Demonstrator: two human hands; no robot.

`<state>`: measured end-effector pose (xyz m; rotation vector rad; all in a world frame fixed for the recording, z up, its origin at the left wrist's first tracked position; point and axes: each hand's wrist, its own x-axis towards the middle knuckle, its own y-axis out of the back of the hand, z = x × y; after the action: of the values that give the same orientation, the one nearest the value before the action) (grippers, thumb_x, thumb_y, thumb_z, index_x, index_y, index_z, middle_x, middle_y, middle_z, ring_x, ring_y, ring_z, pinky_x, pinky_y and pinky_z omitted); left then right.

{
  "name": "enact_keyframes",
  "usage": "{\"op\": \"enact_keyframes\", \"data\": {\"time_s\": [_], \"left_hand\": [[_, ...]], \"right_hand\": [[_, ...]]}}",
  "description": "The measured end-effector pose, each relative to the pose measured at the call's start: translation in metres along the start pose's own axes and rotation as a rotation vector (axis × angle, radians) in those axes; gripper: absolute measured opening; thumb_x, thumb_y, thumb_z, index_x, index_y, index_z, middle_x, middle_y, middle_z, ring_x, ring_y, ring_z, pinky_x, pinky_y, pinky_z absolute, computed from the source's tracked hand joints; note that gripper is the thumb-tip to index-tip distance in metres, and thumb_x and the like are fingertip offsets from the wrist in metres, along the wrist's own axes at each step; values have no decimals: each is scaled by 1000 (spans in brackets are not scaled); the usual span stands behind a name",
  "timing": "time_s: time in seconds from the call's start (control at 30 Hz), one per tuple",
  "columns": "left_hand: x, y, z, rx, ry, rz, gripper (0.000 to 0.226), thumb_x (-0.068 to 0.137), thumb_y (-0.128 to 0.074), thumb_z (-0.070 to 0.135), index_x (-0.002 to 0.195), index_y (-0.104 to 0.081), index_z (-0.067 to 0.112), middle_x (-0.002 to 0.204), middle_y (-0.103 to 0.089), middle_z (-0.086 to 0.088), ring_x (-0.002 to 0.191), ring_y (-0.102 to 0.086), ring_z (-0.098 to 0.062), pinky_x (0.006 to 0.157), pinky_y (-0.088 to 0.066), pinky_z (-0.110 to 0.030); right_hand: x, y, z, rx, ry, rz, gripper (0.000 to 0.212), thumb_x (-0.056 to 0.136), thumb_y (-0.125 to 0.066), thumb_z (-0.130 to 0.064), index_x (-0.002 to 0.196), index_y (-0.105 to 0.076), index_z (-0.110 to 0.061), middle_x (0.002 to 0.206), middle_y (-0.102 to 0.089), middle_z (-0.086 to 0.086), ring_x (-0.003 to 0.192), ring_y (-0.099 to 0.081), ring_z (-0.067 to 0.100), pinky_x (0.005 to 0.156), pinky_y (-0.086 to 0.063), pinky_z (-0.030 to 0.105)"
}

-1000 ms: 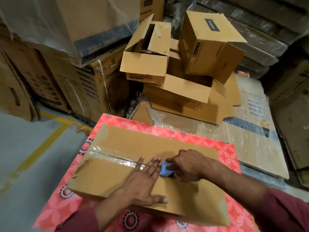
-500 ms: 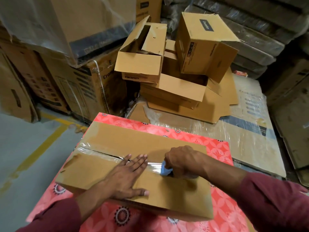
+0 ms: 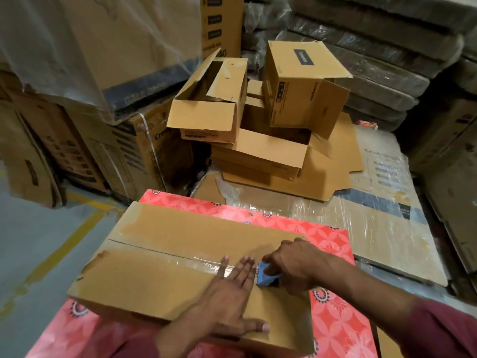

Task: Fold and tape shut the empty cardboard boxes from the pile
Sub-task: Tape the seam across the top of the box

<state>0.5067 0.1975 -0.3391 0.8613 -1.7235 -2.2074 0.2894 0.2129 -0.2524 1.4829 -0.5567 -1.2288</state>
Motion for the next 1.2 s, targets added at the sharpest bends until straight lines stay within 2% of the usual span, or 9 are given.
{"op": "enact_keyframes", "data": {"time_s": [0.1,0.2,0.27,0.43,0.57,0.73,0.93,1.07,1.2], "left_hand": [[1,-9,2,-39,-5,83,127,80,-17,100,165,6,8,169,18,-7,159,16,-22,127,13,-47],[-28,-24,-47,64,41,269,105,91,-30,90,159,-39,10,167,-28,-9,153,-36,-24,119,-15,-40],[-52,-29,-81,114,132,280,100,93,-35,87,155,-47,10,164,-37,-8,147,-46,-23,114,-22,-41],[-44,-21,-56,-2,263,185,124,83,-26,99,160,-31,3,170,-17,-12,157,-18,-32,119,-3,-60],[-8,-13,7,-66,164,55,134,73,-10,105,164,14,10,168,29,-6,155,30,-20,123,16,-59],[-6,-23,4,-63,177,115,132,74,-12,105,164,14,13,167,31,-2,156,28,-18,125,15,-53],[-4,-32,-1,-66,146,217,122,80,-32,100,152,-49,3,163,-39,-14,150,-39,-26,114,-19,-53],[-3,-27,7,-53,138,242,124,80,-32,100,153,-46,1,164,-35,-17,152,-34,-31,114,-17,-59],[16,2,48,-12,-60,96,126,81,-22,98,166,1,8,171,13,-9,159,17,-23,122,14,-62]], "right_hand": [[0,-2,1,-14,9,-18,28,81,-62,-43,106,-62,-30,100,-69,-1,97,-62,34,80,-48,40],[5,-8,7,-2,16,-14,35,81,-60,-49,110,-62,-31,109,-70,-5,98,-63,33,75,-48,39],[8,-8,7,11,27,-6,39,79,-57,-49,113,-62,-32,117,-70,-8,102,-63,32,77,-49,39],[11,-3,-5,-34,10,-8,31,83,-60,-42,111,-64,-30,111,-70,0,104,-62,33,82,-45,40],[9,6,-11,-29,-29,-71,27,85,-65,-40,110,-67,-30,109,-70,4,103,-65,36,84,-47,40],[1,22,-5,18,-111,-173,36,80,-69,-37,116,-69,-32,112,-72,0,99,-71,32,83,-53,36],[-30,15,36,-49,-117,-336,46,76,-69,-32,122,-67,-33,118,-72,-6,102,-71,29,82,-57,40],[-46,8,46,-50,-48,-296,46,77,-66,-34,123,-66,-32,116,-72,-3,102,-69,30,81,-59,41],[-44,6,41,-32,-25,-292,43,65,-61,-30,106,-69,-19,99,-71,5,92,-67,37,69,-55,36]]}}
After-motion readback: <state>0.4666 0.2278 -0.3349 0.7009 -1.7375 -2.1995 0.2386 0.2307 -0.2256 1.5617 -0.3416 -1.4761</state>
